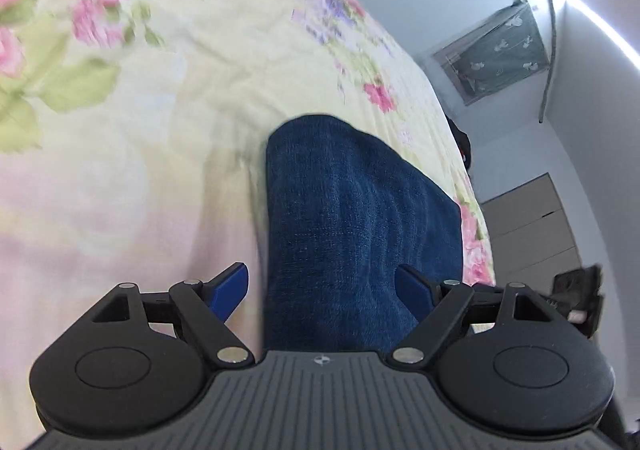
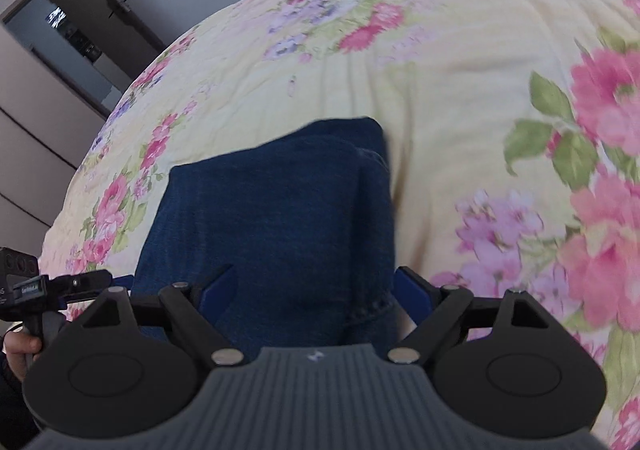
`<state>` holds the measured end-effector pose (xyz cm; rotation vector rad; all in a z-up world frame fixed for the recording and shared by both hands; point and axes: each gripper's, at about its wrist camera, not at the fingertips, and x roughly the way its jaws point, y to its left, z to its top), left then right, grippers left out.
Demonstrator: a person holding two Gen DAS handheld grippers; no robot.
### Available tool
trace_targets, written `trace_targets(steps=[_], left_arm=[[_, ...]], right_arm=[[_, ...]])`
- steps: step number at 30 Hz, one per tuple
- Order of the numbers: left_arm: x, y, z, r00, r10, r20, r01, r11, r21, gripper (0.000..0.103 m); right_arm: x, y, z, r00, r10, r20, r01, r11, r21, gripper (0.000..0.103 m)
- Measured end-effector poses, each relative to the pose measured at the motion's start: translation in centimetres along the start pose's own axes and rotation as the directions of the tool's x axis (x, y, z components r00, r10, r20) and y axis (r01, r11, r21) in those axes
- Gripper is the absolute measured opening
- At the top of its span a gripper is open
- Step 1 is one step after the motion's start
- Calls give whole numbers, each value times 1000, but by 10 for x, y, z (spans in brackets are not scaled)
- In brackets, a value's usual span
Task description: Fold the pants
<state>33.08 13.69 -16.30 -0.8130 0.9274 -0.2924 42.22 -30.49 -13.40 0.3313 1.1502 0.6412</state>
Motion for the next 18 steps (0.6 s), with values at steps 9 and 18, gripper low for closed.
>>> trace_targets(steps=[9,18], left_arm=[[46,7,7,991,-31,-130,25,999,-46,97],[56,-17,-3,992,39,-120,-31,997,73,103]], right_arm=[[47,-36,-12,979,192,-64,-181,973,144,83],[63,-27,-9,976,204,-74,-198,977,75,83]])
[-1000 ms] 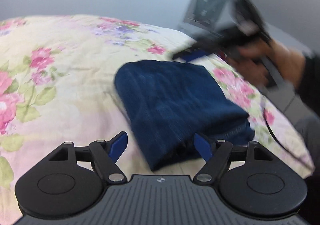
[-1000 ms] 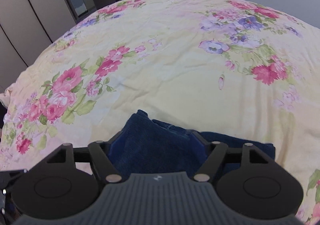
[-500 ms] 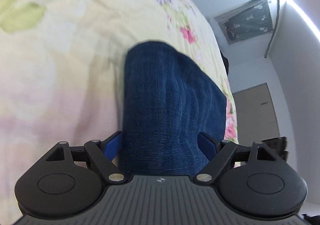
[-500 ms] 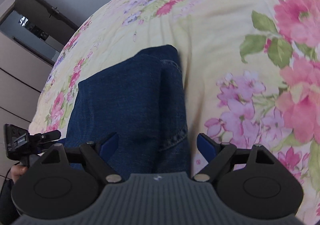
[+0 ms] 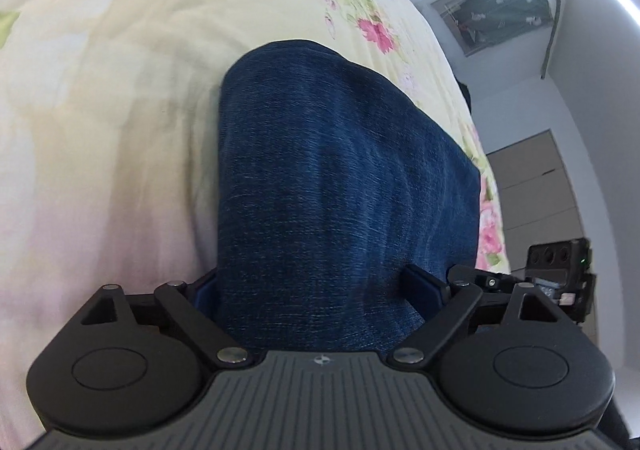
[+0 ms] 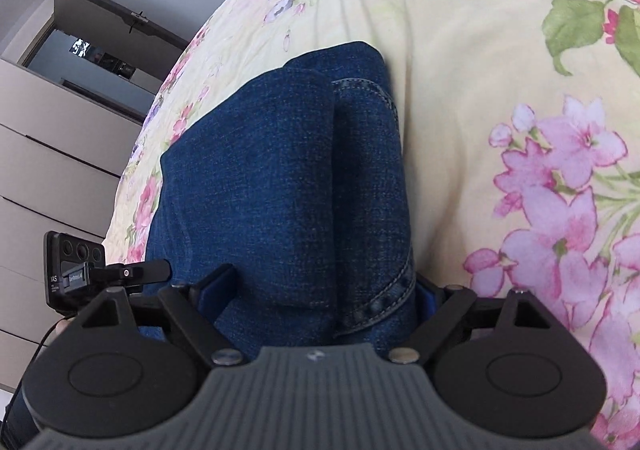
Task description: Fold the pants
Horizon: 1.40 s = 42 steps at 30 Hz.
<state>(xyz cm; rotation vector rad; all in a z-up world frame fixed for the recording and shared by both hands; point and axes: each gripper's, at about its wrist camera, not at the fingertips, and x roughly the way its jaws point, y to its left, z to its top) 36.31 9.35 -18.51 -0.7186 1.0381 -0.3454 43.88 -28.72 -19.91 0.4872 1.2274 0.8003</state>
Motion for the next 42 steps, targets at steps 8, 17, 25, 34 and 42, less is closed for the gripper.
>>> trace_targets(steps=[8,17,25,34,42], left_arm=[[-7,-5,-9,999,30,25,-31,999,38,103],[-19,-8,-8,998,-8,55,6,999,37,71],[-79,-14,-26,991,-95,93,93,995,28,52],[-167,13,-70,986,-70,149,69,998,12,52],[-259,65,-88,970,18,243,-10,999,-33,52]], right_arm=[[1,6,-1,1000,-20,23,21,999,-24,79],[-8,15,-4,998,46,50,-44,998,-43,41],[-35,72,-13,993,85,83,-77,992,-98,23],[-28,149,-55,987,144,66,-137,985,-104,23],[46,236,-71,984,178,-16,-178,973,-147,23]])
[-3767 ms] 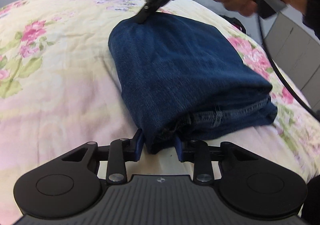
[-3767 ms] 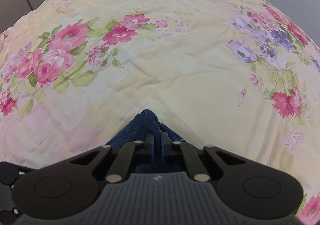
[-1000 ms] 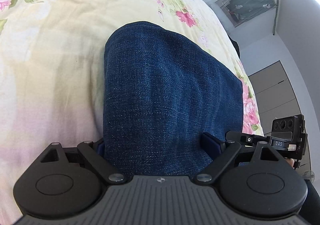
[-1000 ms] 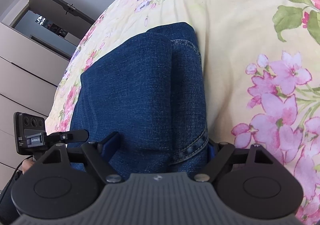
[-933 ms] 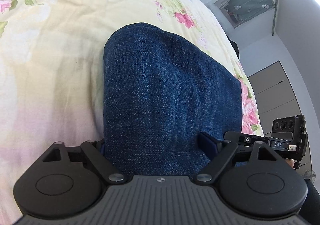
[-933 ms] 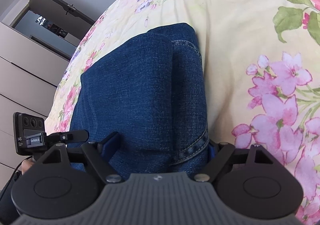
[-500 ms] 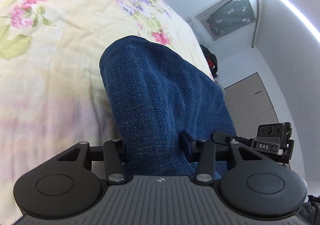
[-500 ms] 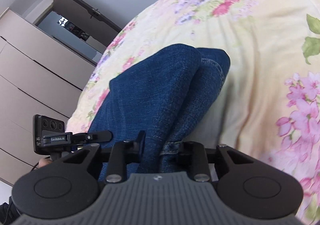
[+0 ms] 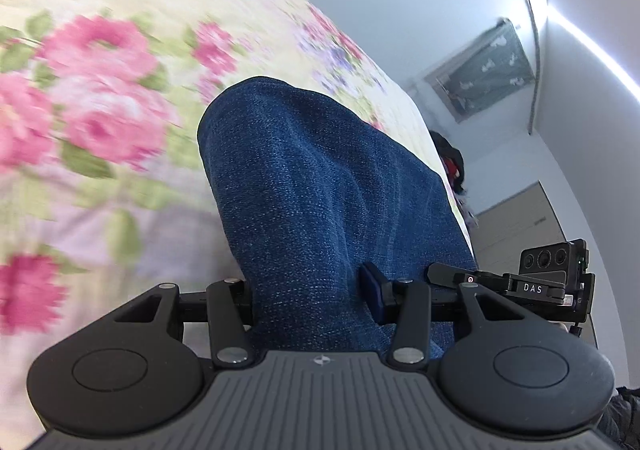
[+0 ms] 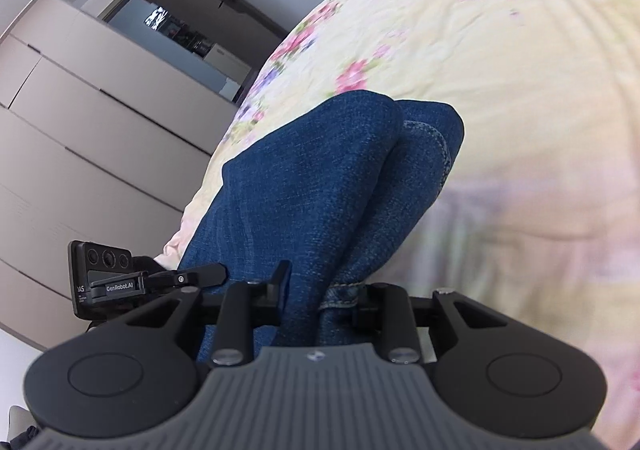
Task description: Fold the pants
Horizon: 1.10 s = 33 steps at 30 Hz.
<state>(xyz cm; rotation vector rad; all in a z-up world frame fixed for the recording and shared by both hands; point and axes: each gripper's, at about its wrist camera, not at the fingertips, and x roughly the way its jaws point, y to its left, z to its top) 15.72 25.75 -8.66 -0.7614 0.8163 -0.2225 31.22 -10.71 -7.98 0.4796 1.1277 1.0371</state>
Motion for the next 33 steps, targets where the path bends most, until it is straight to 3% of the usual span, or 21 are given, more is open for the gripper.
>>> trace_targets(steps=[5,10,16,20,24,28,33], left_arm=[[-51,46,13,996,55,67,-51,998,-48,52],[-73,85,39,988,120,94,-114,991,-72,53],[-89,133,62,980,177,95,-169,982,-87,53],[-89,170,58,976,207,70,-197,972,-126,53],[-86,198,47,979,193,61,-182,972,-147,60],[-82,198,41,975,216,47,-209,970,-122,69],[-93,185,25,973,227,42,-223,971,-92,72]], right_arm=[[75,50,16,998,32,-61,-37,996,-75,23],[155,86,24,994,47,-97,-58,992,-108,23],[238,107,37,991,56,-118,-68,993,-97,23],[284,99,40,984,61,-167,-75,994,-75,23],[300,91,29,979,54,-197,-71,994,-80,25],[304,66,16,982,47,-181,-51,999,-15,42],[282,47,-9,987,69,-146,-61,997,52,46]])
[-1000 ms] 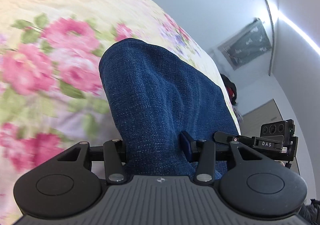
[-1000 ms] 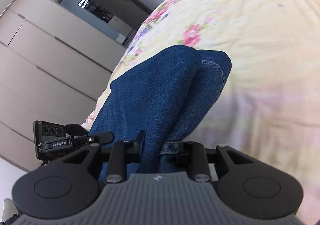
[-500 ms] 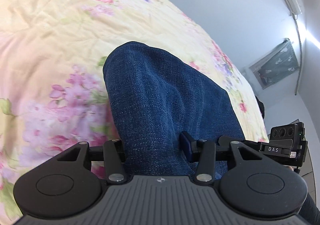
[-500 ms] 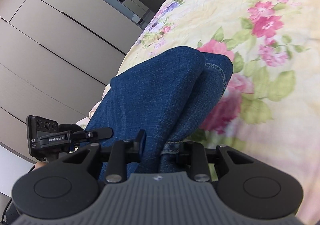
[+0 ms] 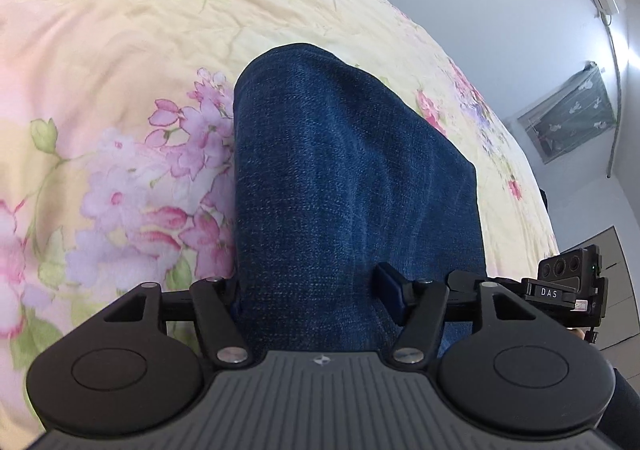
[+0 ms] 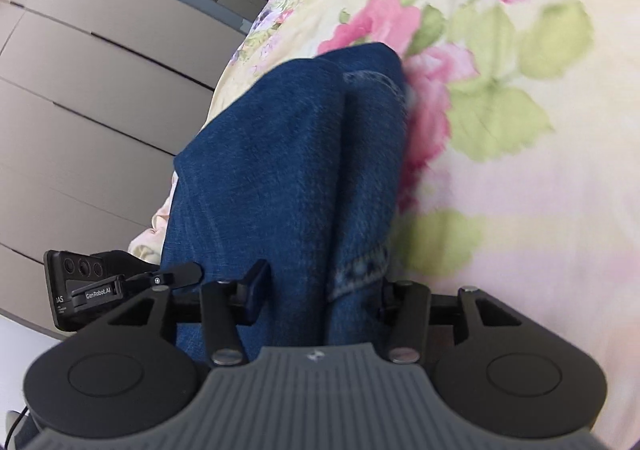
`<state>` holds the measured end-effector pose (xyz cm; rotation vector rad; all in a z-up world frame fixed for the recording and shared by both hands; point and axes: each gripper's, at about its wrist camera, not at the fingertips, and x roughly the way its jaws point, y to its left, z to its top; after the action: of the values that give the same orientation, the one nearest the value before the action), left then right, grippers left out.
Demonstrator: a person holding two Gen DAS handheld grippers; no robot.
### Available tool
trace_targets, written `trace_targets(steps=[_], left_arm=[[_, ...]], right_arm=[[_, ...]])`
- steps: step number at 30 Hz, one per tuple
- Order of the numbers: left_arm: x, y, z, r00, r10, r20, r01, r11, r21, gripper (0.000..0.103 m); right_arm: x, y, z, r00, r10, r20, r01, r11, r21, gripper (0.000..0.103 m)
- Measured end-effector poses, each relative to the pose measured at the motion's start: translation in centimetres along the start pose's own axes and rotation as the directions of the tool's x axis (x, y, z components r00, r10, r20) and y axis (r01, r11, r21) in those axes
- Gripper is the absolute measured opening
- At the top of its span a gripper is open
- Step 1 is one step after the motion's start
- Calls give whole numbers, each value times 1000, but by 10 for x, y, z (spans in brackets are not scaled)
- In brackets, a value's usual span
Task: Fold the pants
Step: 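Open both tools and pull them back from the folded jeans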
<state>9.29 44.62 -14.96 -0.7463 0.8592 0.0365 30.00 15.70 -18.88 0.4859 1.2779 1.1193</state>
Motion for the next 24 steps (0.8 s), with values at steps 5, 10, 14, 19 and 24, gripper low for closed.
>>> trace_targets(steps=[5,10,14,19,24], left_arm=[[-22,-4,-18,998,50,27,-49,999,-12,72],[-41,-8,-33,992,122,39,-121,992,-18,75],[-43,-25,-51,982,188,9,-189,982,1,77],[-56,-66,-87,971,236,22,-237,969,68,73],[-89,-120,-116,953,245,177,-267,957,113,89]], right_arm=[[-32,6,-23,998,-56,18,57,998,-37,52],[-52,21,-42,989,-141,43,145,983,-109,57],[-56,39,-67,963,-270,10,267,950,-164,63],[-56,80,-120,849,-527,39,504,785,-360,65],[-88,139,-159,834,-508,216,552,768,-326,80]])
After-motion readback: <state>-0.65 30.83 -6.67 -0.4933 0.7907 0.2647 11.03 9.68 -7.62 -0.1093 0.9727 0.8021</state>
